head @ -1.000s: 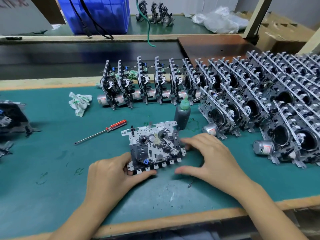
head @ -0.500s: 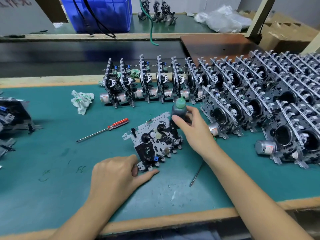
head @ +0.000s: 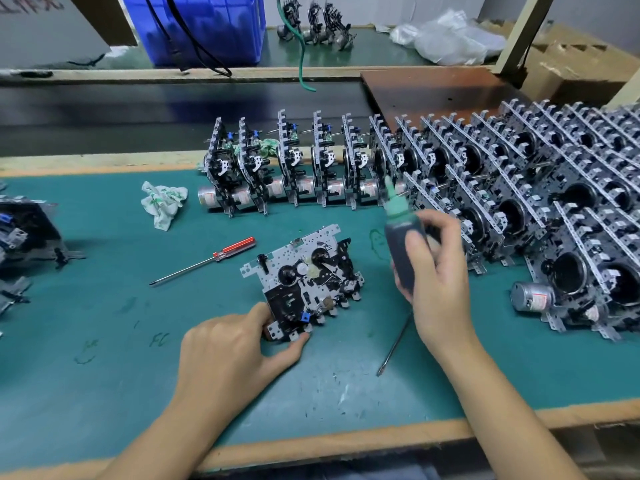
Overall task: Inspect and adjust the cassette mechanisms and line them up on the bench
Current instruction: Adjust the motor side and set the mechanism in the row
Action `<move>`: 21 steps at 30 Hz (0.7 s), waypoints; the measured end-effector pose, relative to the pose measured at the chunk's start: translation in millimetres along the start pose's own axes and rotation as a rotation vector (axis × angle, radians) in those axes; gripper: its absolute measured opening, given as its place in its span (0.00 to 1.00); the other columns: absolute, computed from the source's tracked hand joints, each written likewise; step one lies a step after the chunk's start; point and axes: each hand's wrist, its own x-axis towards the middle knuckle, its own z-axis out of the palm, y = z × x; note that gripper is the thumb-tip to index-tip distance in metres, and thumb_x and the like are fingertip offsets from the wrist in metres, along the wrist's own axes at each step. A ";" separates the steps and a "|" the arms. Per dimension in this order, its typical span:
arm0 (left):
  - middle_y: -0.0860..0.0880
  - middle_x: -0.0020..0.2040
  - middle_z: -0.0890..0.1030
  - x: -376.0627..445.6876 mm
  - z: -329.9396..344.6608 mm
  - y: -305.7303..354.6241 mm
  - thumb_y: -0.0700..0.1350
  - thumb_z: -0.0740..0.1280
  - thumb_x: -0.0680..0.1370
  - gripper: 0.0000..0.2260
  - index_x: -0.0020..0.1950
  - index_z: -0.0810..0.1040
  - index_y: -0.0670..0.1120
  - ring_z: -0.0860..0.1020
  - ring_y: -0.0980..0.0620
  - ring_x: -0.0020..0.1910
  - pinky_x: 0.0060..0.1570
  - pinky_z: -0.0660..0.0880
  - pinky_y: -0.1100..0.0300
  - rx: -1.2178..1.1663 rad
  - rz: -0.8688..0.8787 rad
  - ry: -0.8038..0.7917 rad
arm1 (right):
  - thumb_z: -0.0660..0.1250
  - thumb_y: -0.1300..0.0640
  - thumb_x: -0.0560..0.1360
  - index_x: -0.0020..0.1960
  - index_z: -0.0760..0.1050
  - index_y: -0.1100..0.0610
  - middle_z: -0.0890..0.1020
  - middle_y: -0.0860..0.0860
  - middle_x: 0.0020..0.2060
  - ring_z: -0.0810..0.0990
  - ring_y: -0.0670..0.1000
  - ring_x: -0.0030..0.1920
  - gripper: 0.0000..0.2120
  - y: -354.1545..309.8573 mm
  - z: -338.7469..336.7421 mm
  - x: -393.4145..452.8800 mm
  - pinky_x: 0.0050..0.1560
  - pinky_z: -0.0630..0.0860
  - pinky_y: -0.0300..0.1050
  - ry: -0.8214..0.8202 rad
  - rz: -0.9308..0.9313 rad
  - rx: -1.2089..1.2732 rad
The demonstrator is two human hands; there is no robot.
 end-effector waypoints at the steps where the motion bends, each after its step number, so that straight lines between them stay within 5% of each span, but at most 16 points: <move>1: 0.51 0.17 0.66 -0.2 0.0 0.0 0.65 0.59 0.69 0.22 0.31 0.76 0.47 0.69 0.49 0.16 0.23 0.55 0.65 -0.002 -0.001 0.002 | 0.59 0.43 0.71 0.52 0.66 0.46 0.80 0.47 0.34 0.75 0.48 0.30 0.12 0.4 -1.9 -6.4 0.29 0.71 0.43 -0.017 -0.004 0.003; 3: 0.51 0.17 0.66 -0.6 -0.3 0.0 0.64 0.60 0.69 0.21 0.32 0.77 0.47 0.69 0.49 0.16 0.23 0.56 0.65 -0.005 0.004 0.009 | 0.62 0.45 0.70 0.51 0.65 0.46 0.78 0.54 0.33 0.74 0.54 0.30 0.13 0.3 -4.7 -15.5 0.31 0.70 0.46 -0.054 -0.062 -0.055; 6: 0.51 0.17 0.66 -0.2 -0.9 0.8 0.62 0.60 0.70 0.20 0.32 0.77 0.46 0.69 0.48 0.16 0.23 0.56 0.65 -0.006 0.011 0.020 | 0.70 0.47 0.66 0.49 0.72 0.43 0.80 0.48 0.38 0.76 0.43 0.33 0.13 -2.4 -7.1 -19.8 0.33 0.71 0.34 -0.057 -0.077 -0.015; 9: 0.51 0.17 0.66 0.0 -1.2 1.2 0.61 0.60 0.70 0.19 0.31 0.75 0.46 0.69 0.48 0.16 0.22 0.56 0.64 -0.008 0.009 0.014 | 0.72 0.49 0.63 0.46 0.76 0.42 0.80 0.47 0.38 0.75 0.44 0.31 0.13 -2.0 -5.5 -21.4 0.31 0.71 0.35 -0.039 -0.059 0.150; 15: 0.50 0.18 0.66 -0.5 -0.9 0.9 0.61 0.60 0.70 0.20 0.31 0.74 0.46 0.69 0.48 0.16 0.22 0.57 0.64 -0.002 0.013 0.013 | 0.70 0.51 0.64 0.39 0.79 0.48 0.80 0.46 0.31 0.74 0.45 0.26 0.04 -3.0 -6.8 -20.9 0.22 0.67 0.35 0.097 0.053 0.419; 18: 0.50 0.17 0.65 -0.5 -1.1 1.0 0.61 0.60 0.71 0.19 0.31 0.74 0.46 0.69 0.48 0.16 0.23 0.56 0.65 0.004 0.018 0.017 | 0.68 0.48 0.65 0.40 0.74 0.55 0.79 0.48 0.29 0.76 0.47 0.25 0.12 -3.3 -5.4 -22.6 0.21 0.70 0.36 0.149 0.094 0.333; 21: 0.51 0.17 0.65 0.1 -0.6 0.8 0.61 0.60 0.71 0.19 0.31 0.73 0.46 0.68 0.48 0.16 0.23 0.55 0.65 0.003 0.026 0.021 | 0.69 0.48 0.65 0.38 0.75 0.52 0.80 0.50 0.31 0.79 0.49 0.28 0.08 -3.7 -1.2 -24.7 0.24 0.75 0.39 0.117 0.093 0.277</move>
